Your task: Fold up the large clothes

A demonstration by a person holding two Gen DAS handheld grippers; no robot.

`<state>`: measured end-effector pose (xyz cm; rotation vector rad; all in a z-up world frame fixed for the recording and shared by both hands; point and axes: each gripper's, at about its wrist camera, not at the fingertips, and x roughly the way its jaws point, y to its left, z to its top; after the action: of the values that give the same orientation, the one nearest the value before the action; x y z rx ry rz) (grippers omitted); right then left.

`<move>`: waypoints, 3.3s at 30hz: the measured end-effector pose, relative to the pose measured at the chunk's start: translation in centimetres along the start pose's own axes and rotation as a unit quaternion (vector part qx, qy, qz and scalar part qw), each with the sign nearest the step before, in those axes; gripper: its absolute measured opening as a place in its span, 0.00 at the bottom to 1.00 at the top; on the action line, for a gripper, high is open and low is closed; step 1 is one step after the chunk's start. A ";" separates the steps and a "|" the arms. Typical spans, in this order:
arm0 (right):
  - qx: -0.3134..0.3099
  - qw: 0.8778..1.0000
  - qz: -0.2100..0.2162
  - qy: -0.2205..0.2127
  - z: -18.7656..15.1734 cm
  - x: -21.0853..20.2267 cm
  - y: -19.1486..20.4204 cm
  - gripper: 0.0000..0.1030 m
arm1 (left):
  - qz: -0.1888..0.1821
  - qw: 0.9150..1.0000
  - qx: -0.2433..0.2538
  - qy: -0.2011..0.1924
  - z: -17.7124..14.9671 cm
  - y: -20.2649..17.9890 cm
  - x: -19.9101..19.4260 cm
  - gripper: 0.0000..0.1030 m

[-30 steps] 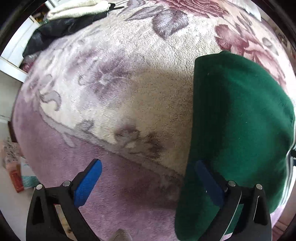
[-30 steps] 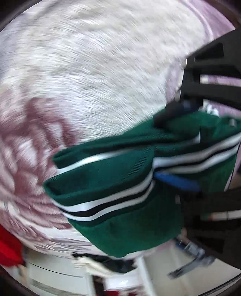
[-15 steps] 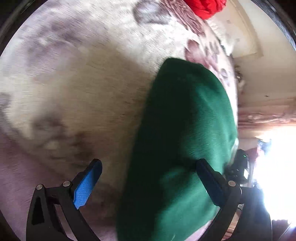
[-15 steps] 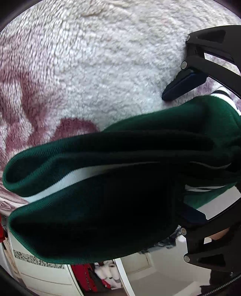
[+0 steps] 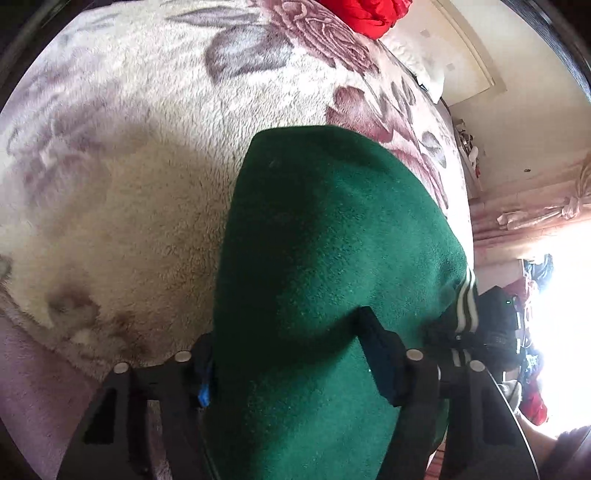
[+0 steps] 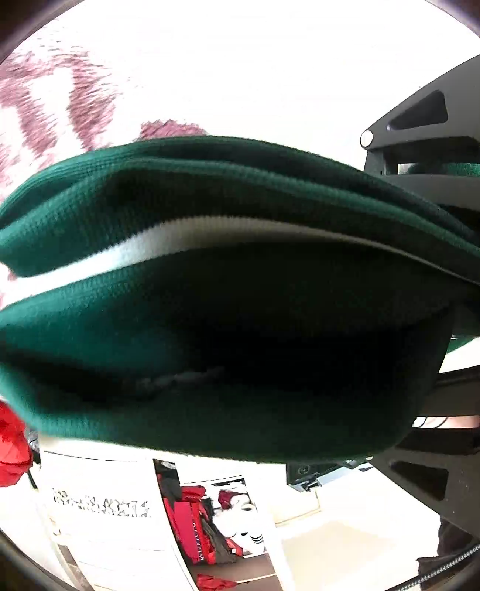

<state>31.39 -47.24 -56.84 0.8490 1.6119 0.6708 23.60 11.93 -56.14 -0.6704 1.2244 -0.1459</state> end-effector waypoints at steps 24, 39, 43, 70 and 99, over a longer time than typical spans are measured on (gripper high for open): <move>0.022 0.993 0.035 -0.107 27.5 -7.3 6.8 0.41 | 0.013 0.991 0.133 0.028 27.9 -12.2 14.7 0.54; -0.018 0.965 -0.221 -0.137 24.8 -7.5 11.9 0.86 | 0.169 0.961 0.218 -0.013 24.3 -14.8 10.7 0.92; -0.053 0.895 -0.397 -0.195 19.9 -6.6 17.3 0.95 | 0.213 0.944 0.243 -0.057 20.9 -16.7 7.4 0.94; -0.049 0.743 -0.531 -0.404 -33.0 -22.6 49.0 0.99 | 0.156 0.922 0.315 -0.161 1.2 -29.5 -28.0 0.99; -0.114 0.716 -0.496 -0.479 -58.0 -30.0 62.1 1.00 | 0.149 0.905 0.311 -0.249 -9.6 -31.7 -43.1 0.99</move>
<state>-11.66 -34.94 21.30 -0.0192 0.7541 -0.3511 7.31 2.17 -5.20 0.0513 0.7043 -0.0926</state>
